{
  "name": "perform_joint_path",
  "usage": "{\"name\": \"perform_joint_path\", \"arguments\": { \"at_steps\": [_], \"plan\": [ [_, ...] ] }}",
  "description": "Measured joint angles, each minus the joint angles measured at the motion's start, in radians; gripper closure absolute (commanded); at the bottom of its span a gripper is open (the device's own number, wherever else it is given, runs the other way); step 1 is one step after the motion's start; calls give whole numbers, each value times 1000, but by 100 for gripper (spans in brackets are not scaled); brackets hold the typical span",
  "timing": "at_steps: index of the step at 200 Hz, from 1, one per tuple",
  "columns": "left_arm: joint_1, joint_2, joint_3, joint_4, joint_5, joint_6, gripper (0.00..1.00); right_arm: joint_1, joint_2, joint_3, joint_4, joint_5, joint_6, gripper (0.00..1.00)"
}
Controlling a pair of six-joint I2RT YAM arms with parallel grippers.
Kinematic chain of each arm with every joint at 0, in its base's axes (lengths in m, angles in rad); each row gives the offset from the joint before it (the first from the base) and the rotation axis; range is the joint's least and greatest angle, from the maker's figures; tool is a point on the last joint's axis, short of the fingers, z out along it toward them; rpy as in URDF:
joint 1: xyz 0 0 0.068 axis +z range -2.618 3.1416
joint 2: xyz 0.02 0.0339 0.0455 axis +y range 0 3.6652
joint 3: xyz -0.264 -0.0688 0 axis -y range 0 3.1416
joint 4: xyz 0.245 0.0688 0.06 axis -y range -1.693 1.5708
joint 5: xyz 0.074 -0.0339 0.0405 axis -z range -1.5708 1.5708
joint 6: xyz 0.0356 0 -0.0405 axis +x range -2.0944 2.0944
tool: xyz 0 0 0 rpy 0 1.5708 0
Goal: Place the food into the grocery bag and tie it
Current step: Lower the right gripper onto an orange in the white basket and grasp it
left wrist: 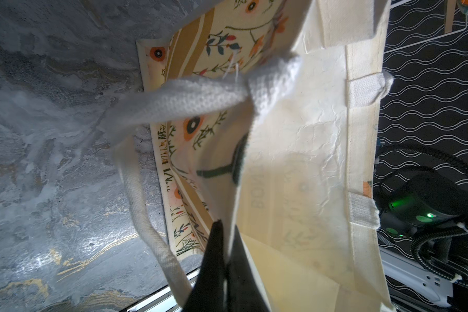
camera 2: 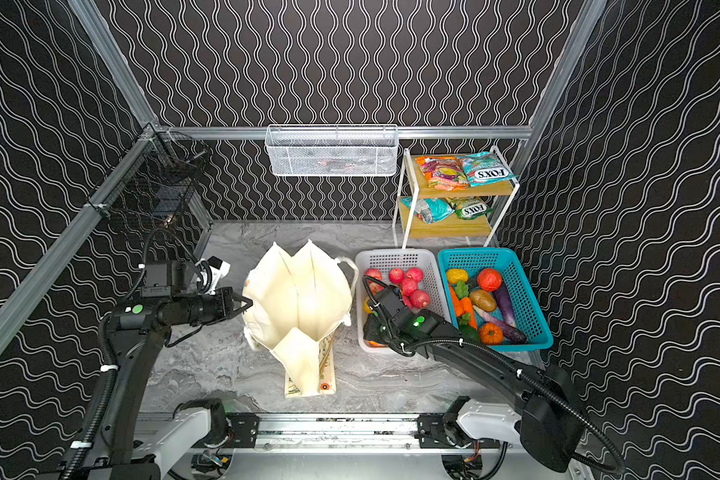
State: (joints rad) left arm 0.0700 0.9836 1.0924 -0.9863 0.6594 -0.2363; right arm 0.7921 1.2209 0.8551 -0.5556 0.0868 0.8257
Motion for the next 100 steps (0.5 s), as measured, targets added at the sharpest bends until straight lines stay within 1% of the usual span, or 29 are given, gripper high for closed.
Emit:
{"name": "perform_joint_path", "arguments": {
  "at_steps": [21, 61, 100],
  "plan": [
    [0, -1, -1, 0, 0, 0, 100, -4, -3, 2, -2, -2, -1, 55],
    [0, -3, -6, 2, 1, 0, 100, -24, -37, 43, -34, 19, -29, 55],
    [0, -5, -15, 5, 3, 0, 100, -103, -84, 147, -114, 58, -85, 56]
  ]
}}
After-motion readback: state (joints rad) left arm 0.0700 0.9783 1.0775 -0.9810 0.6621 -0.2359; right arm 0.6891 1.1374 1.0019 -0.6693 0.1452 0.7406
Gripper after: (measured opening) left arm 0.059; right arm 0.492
